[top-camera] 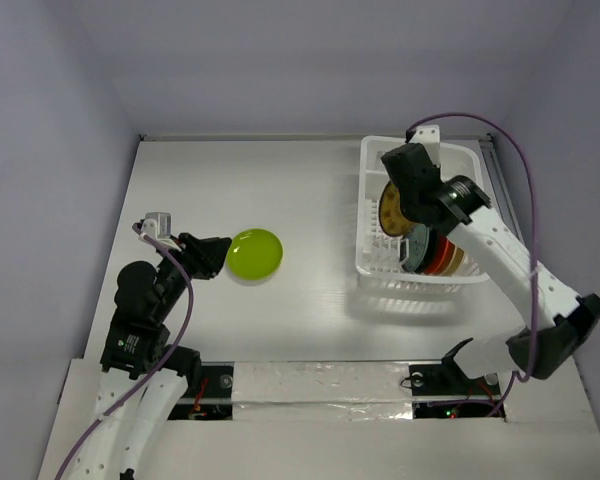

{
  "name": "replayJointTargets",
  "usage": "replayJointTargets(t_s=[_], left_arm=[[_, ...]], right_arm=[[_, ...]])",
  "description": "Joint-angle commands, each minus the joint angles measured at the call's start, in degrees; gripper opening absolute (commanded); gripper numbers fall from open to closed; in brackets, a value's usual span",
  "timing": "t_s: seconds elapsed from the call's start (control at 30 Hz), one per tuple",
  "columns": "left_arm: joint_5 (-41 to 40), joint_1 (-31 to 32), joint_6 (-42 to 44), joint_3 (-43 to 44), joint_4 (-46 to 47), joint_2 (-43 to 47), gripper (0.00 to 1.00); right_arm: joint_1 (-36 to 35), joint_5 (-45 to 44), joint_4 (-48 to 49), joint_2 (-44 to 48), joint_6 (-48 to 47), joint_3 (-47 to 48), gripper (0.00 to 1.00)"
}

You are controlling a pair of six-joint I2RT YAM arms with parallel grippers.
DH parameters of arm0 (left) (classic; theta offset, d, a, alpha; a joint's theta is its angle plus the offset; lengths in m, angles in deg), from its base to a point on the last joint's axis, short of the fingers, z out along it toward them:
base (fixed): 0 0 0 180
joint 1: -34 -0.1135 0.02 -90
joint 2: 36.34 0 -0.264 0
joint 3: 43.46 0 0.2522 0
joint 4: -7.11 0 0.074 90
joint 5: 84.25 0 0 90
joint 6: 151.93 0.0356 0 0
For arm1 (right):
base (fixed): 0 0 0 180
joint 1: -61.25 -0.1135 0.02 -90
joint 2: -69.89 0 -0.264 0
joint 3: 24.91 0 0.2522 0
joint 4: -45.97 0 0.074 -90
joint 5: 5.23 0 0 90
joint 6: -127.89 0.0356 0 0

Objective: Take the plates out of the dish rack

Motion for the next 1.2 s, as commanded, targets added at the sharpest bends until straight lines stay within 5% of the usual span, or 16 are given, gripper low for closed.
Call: replayJointTargets(t_s=[0.0, 0.2, 0.33, 0.57, 0.9, 1.17], left_arm=[[0.12, 0.31, 0.3, 0.62, 1.96, -0.17, 0.3], [0.21, 0.31, 0.39, 0.53, 2.13, -1.23, 0.3], [0.12, 0.31, 0.3, 0.53, 2.13, -1.31, 0.31], [0.3, -0.22, 0.3, 0.53, 2.22, -1.75, 0.32], [0.83, -0.22, 0.22, 0.44, 2.48, -1.67, 0.32], [0.83, -0.22, 0.21, 0.27, 2.48, -1.49, 0.33]], right_arm=[[-4.01, 7.46, 11.09, 7.74, -1.5, 0.93, 0.0], [-9.46, 21.86, 26.99, 7.85, 2.19, -7.5, 0.0], [-12.62, 30.68, 39.3, -1.69, 7.01, -9.72, 0.0], [-16.41, 35.71, 43.45, -22.0, 10.18, 0.03, 0.0], [-16.41, 36.59, 52.06, -30.65, 17.48, -4.42, 0.0], [-16.41, 38.09, 47.16, -32.59, 16.26, -4.35, 0.48]])
